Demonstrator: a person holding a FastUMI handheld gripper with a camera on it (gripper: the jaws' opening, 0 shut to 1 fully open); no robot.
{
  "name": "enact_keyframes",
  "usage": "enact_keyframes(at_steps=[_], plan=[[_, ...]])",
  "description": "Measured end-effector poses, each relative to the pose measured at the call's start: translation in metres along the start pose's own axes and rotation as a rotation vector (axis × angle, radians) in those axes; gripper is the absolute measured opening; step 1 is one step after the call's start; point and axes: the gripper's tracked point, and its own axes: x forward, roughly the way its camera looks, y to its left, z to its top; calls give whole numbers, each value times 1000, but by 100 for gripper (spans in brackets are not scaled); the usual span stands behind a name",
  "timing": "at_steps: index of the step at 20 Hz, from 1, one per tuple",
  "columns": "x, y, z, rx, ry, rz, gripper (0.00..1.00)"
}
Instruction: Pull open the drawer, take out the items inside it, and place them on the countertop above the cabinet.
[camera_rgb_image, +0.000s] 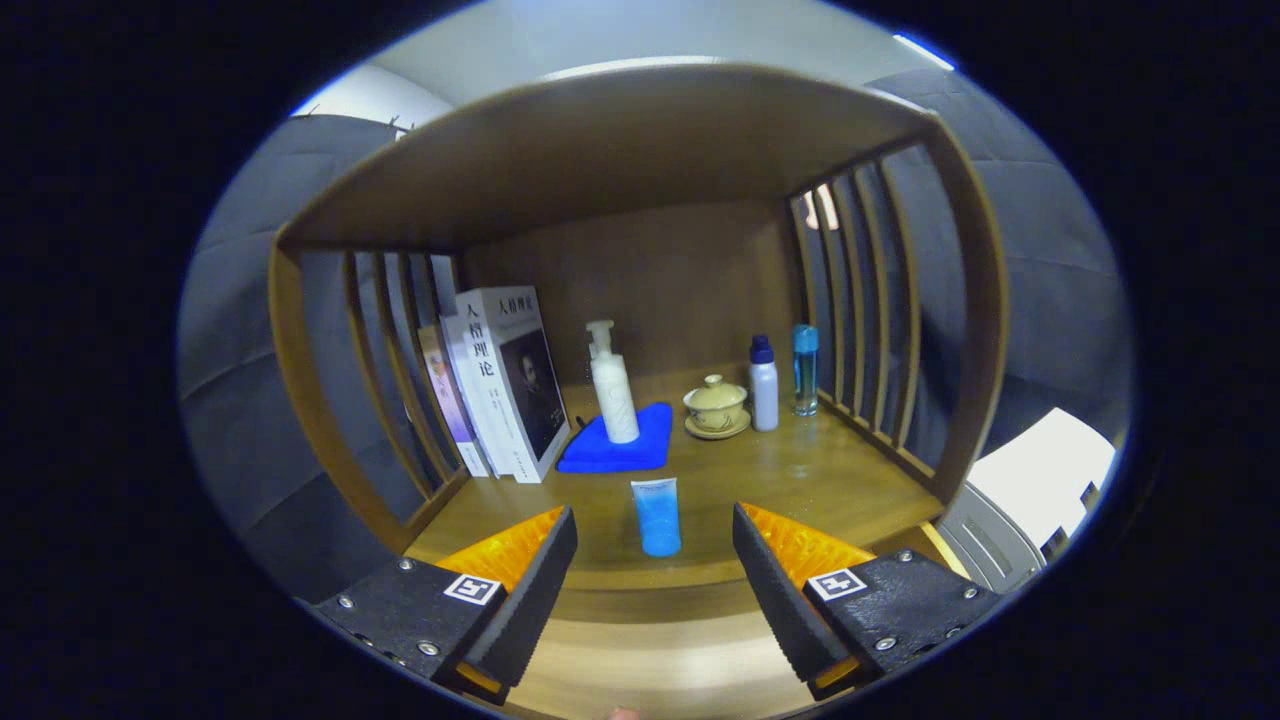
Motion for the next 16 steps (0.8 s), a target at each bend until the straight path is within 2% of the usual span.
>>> enact_keyframes(at_steps=[2, 5, 7, 11, 16], plan=[[-29, 5, -1, -10, -50, 10, 96], [-72, 28, -12, -46, -109, 82, 96], [-93, 36, -19, -79, -149, 95, 96], [-139, 41, -55, -138, -149, 99, 96], [-184, 21, -91, -110, -157, 59, 96]])
